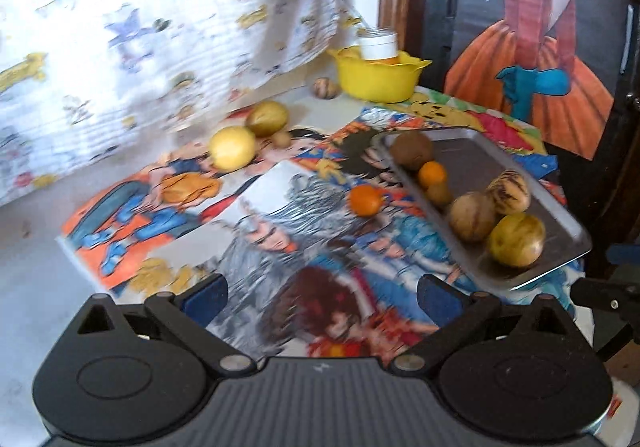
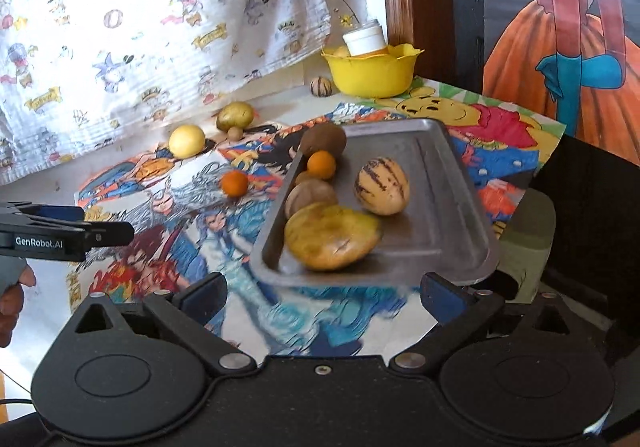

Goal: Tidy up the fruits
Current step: 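Move both open tools back from the tray toward the remaining fruits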

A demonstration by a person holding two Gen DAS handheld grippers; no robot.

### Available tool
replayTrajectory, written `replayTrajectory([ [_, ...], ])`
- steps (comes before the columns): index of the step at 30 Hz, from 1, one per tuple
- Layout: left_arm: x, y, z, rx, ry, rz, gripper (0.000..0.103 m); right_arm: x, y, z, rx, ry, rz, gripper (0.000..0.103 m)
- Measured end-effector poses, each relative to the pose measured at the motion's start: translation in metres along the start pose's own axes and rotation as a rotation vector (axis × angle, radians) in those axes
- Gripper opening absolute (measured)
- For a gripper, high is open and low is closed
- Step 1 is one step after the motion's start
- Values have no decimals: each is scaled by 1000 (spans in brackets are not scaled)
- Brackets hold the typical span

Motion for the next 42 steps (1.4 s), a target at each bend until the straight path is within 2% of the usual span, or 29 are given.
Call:
replayTrajectory([
  [5,5,25,7,21,-4,-37,103,-2,21,4,-8,-2,-39,102],
  [12,9,54,8,46,-15,-68,103,-10,56,-4,56,5,-78,102],
  [24,-5,92,-19,-12,-80,-113,103,-41,102,-48,176,-36,-169,102],
  [30,-31,95,-47,-79,-150,-97,103,-74,108,-72,211,-49,-178,102],
  [34,-54,90,-65,-118,-205,-59,103,-101,107,-82,238,-62,-161,102],
  [42,-109,75,-91,-218,-241,-14,103,-145,96,-85,202,-40,-147,100],
])
Point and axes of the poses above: each gripper's, at about its wrist camera, not at the fingertips, and x roughly against the way its jaws point, y to its left, z to its underside, the point moved 5 cm from there along -x, roughly the way its jaws point, and after that the axes turned 13 degrees about -z, right-handed, at the moved point
